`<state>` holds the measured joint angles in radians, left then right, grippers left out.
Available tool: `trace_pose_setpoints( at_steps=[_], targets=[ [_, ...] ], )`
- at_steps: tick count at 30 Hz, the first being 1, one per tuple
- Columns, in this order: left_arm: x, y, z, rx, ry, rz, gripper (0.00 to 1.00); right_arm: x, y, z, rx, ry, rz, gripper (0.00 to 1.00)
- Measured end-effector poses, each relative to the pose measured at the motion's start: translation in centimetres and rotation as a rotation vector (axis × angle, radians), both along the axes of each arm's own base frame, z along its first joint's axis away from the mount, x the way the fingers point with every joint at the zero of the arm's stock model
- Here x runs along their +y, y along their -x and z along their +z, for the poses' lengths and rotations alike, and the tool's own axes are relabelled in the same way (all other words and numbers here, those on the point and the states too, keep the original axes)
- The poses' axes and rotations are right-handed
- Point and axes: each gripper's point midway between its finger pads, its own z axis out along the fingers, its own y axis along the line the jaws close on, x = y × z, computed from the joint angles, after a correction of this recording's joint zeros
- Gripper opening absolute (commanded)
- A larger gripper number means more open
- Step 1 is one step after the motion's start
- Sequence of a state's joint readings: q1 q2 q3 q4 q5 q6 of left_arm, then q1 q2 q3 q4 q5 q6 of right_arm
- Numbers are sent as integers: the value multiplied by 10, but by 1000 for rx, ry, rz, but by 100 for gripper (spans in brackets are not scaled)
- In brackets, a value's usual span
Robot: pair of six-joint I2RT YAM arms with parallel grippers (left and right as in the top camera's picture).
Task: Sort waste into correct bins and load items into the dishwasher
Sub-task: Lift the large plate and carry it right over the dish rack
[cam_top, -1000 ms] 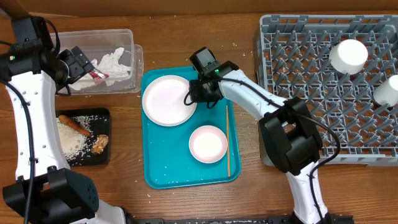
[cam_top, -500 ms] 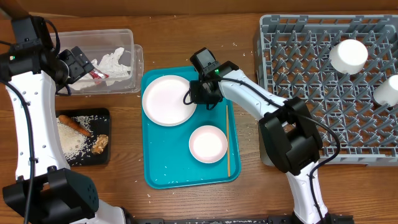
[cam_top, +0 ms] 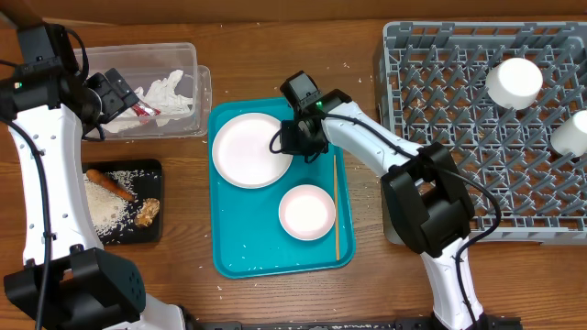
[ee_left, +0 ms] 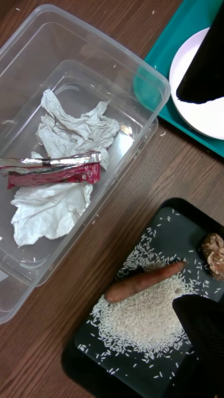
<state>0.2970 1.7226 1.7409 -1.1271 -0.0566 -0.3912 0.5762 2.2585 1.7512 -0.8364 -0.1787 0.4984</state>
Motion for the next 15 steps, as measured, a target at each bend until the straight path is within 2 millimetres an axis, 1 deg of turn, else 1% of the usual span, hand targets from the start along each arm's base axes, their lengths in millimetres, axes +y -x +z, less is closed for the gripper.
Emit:
trace_pose_setpoints(
  at_steps=[2,4,6,9,11,12,13,15],
  targets=[
    [0,0,0,0,0,0,100,0,-2,7,1,2,-1,4],
    [0,0,0,0,0,0,100,0,-6,18,-2,3,-5,4],
    [0,0,0,0,0,0,100,-3,-14,34,-9,0,-18,4],
    [0,0,0,0,0,0,100,-16,-33,63,-40,-10,-47,4],
    [0,0,0,0,0,0,100,-34,-47,83,-63,-3,-71,4],
    [0,0,0,0,0,0,100,-46,-54,94,-76,9,-90,4],
    [0,0,0,0,0,0,100,-61,-62,105,-93,25,-114,4],
    [0,0,0,0,0,0,100,-98,-75,126,-138,92,-178,4]
  ],
)
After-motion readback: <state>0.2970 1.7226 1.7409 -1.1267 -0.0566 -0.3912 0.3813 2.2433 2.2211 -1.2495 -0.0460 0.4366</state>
